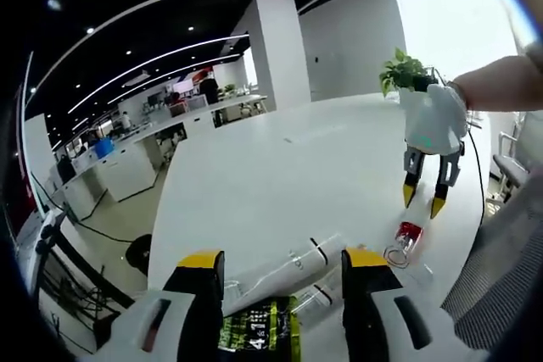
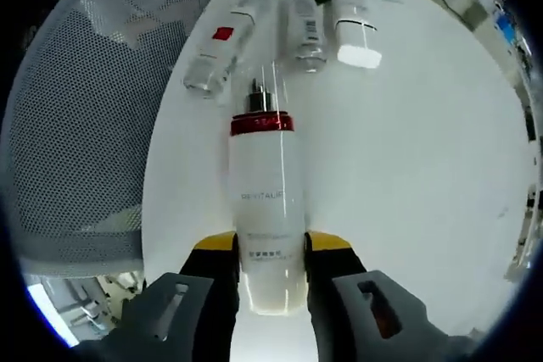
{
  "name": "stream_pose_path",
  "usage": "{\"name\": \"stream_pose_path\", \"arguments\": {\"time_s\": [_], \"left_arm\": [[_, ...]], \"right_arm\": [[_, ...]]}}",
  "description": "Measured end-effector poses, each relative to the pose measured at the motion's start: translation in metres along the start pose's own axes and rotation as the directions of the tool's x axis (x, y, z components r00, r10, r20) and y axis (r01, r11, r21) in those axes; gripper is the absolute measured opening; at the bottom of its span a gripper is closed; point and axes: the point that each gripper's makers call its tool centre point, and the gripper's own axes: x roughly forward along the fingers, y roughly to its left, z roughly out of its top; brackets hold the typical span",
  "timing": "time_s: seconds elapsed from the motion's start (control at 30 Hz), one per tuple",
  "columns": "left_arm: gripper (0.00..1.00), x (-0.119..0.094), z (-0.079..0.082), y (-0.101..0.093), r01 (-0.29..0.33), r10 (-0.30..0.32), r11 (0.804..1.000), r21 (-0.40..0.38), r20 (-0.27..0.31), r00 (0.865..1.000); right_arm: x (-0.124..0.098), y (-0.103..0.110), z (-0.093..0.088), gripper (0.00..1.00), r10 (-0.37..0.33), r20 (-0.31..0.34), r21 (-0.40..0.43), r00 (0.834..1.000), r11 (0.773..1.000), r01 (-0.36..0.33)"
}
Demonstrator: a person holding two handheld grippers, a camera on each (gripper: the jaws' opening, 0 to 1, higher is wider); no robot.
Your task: Arrange the skincare products in the storage area until every visible bottle or jar stands upright without overlapping.
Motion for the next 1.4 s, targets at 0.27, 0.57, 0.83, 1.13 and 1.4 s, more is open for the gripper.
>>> {"name": "stream_pose_path", "arguments": {"time_s": [0.27, 0.57, 0.83, 1.13, 1.4], "left_arm": [[0.57, 0.001, -0.002, 0.001, -0.004, 0.004, 1.0, -0.004, -0.011, 1.0], [0.57, 0.003, -0.008, -0.004, 0.013, -0.013, 1.0, 0.013, -0.037, 0.999], [0.57, 0.005, -0.013, -0.027, 0.127, -0.125, 0.991, 0.037, -0.064, 0.99], [0.53, 0.0, -0.024, -0.085, 0.385, -0.369, 0.915, 0.12, -0.13, 0.92], [0.53, -0.008, -0.028, -0.103, 0.47, -0.45, 0.871, 0.144, -0.152, 0.88]], "right_arm": [[-0.002, 0.001, 0.0, 0.29, 0.004, 0.002, -0.021, 1.0, 1.0, -0.004], [0.0, -0.001, 0.0, 0.3, 0.004, -0.06, -0.008, 0.998, 1.0, -0.005], [0.0, 0.003, 0.0, 0.28, -0.014, -0.057, -0.019, 0.998, 1.0, 0.013], [0.0, 0.013, -0.002, 0.28, -0.008, -0.071, -0.085, 0.997, 0.996, 0.002], [0.001, 0.024, -0.002, 0.28, -0.009, -0.1, -0.09, 0.995, 0.996, 0.0]]}}
